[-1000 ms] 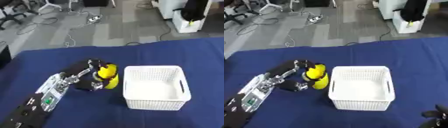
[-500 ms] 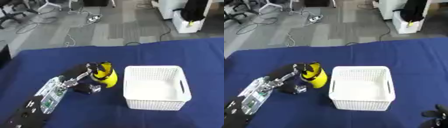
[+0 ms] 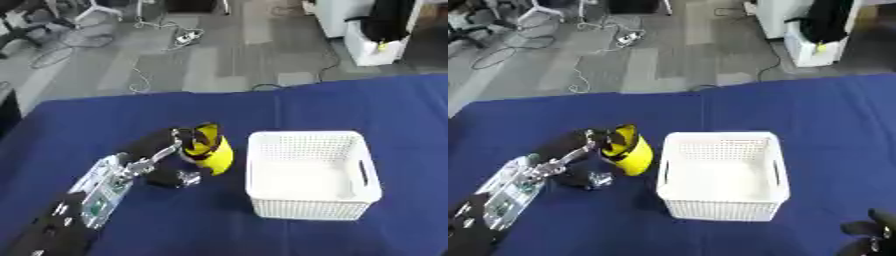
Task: Pick up objects on the table and place them in the box.
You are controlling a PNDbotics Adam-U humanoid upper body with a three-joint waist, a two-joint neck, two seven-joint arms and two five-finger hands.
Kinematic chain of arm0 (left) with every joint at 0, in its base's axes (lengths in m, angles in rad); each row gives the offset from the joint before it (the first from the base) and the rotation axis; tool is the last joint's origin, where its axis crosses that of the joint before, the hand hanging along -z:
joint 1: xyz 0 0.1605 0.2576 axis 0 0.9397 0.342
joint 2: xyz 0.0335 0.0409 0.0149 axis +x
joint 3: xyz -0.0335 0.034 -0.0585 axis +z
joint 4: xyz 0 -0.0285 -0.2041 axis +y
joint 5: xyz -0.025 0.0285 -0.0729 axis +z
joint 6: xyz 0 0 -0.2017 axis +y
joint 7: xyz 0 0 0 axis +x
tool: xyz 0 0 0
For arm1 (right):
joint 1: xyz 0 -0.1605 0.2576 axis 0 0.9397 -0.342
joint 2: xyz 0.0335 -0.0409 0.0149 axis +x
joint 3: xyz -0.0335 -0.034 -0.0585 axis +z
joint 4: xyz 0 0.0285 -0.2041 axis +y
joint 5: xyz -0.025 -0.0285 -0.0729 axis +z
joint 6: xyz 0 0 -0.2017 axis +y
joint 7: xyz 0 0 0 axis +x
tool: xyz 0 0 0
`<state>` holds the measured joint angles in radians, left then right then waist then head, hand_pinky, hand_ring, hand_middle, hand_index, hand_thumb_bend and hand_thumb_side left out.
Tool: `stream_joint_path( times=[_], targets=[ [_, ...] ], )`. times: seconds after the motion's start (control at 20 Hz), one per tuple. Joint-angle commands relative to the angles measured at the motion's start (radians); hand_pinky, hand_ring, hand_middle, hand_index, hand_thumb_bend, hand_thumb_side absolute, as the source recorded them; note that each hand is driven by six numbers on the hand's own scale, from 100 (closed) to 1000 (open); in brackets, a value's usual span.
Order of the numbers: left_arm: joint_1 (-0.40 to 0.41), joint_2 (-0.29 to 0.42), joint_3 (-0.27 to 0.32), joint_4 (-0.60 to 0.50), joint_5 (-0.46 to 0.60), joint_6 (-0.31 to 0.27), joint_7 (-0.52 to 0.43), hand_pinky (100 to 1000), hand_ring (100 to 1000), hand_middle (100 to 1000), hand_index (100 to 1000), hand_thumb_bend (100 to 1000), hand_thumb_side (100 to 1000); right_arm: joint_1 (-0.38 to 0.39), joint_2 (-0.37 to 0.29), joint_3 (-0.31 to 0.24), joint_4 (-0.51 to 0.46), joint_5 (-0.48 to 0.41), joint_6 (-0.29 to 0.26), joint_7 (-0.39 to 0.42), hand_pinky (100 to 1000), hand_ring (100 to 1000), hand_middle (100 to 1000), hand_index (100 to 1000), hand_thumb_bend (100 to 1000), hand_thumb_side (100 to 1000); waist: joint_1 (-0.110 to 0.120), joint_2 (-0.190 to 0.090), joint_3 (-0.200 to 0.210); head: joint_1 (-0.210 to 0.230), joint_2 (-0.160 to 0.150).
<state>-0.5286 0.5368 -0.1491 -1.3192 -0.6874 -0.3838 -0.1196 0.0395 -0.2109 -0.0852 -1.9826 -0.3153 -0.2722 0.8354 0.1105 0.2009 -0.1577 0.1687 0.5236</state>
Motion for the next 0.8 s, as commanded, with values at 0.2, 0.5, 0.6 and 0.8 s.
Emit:
stream_joint_path(
  times=[0.2, 0.5, 0.6, 0.8],
  targets=[
    [-0.013, 0.017, 0.02, 0.015, -0.016, 0.007, 0.051, 837, 549, 725, 793, 404, 719, -0.015, -0.007, -0.004, -0.017, 0.008, -0.068, 0.072, 524, 654, 805, 1000, 915, 517, 0.001, -0.008, -0.009, 0.002, -0.02],
    [-0.018, 0.01, 0.024, 0.044, -0.031, 0.015, 0.115, 628, 406, 579, 708, 450, 625, -0.02, -0.006, -0.002, -0.017, 0.012, -0.066, 0.072, 524, 653, 805, 1000, 915, 517, 0.005, -0.004, -0.019, 0.002, -0.025],
    [-0.02, 0.006, 0.025, 0.055, -0.033, 0.017, 0.14, 435, 299, 483, 653, 482, 538, -0.021, -0.005, -0.001, -0.017, 0.013, -0.067, 0.072, 524, 653, 805, 1000, 915, 517, 0.006, -0.002, -0.024, 0.003, -0.026],
    [-0.024, -0.002, 0.028, 0.083, -0.028, 0.022, 0.194, 177, 138, 339, 525, 444, 442, -0.023, -0.005, 0.0, -0.017, 0.014, -0.069, 0.072, 524, 653, 805, 1000, 915, 517, 0.007, 0.0, -0.035, 0.005, -0.027]
  ],
)
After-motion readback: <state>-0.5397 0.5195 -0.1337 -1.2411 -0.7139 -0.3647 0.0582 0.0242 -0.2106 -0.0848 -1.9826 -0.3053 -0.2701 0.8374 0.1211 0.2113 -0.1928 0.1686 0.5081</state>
